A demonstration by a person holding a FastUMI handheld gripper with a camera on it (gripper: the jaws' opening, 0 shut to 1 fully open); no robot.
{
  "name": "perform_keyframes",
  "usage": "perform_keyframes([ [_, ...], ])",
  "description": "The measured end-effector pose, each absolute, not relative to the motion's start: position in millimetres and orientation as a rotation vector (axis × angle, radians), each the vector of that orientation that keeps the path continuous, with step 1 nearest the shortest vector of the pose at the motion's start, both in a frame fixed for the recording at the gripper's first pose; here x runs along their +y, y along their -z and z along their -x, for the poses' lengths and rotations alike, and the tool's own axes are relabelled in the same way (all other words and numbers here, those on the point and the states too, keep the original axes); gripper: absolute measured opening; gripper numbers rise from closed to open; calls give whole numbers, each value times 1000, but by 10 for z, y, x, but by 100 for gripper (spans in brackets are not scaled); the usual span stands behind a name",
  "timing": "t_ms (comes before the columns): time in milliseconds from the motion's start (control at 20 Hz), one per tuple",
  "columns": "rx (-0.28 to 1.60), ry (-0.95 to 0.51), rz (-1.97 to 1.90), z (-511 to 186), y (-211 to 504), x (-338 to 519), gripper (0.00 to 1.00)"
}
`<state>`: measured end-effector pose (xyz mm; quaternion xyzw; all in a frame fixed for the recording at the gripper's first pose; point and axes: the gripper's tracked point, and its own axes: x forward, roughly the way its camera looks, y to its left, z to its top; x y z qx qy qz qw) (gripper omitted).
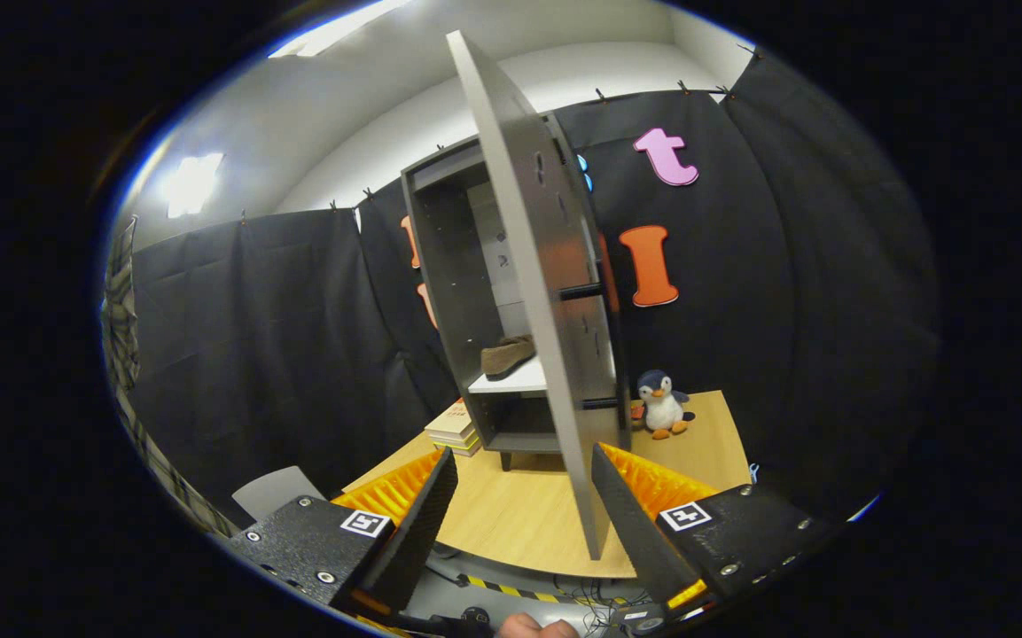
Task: Open the shoe cabinet door, grab the shoes and put them into the shoe cabinet, then close the shoe cabinet door.
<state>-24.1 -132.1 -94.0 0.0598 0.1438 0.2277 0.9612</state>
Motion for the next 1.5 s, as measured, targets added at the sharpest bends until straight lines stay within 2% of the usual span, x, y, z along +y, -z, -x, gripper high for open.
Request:
perform_keyframes([
  [500,249,-397,-130,-445,867,-1712,95],
  [800,234,-397,-111,-650,798,-1526,93],
  [1500,259,-363,-52,-582,834,-697,93],
])
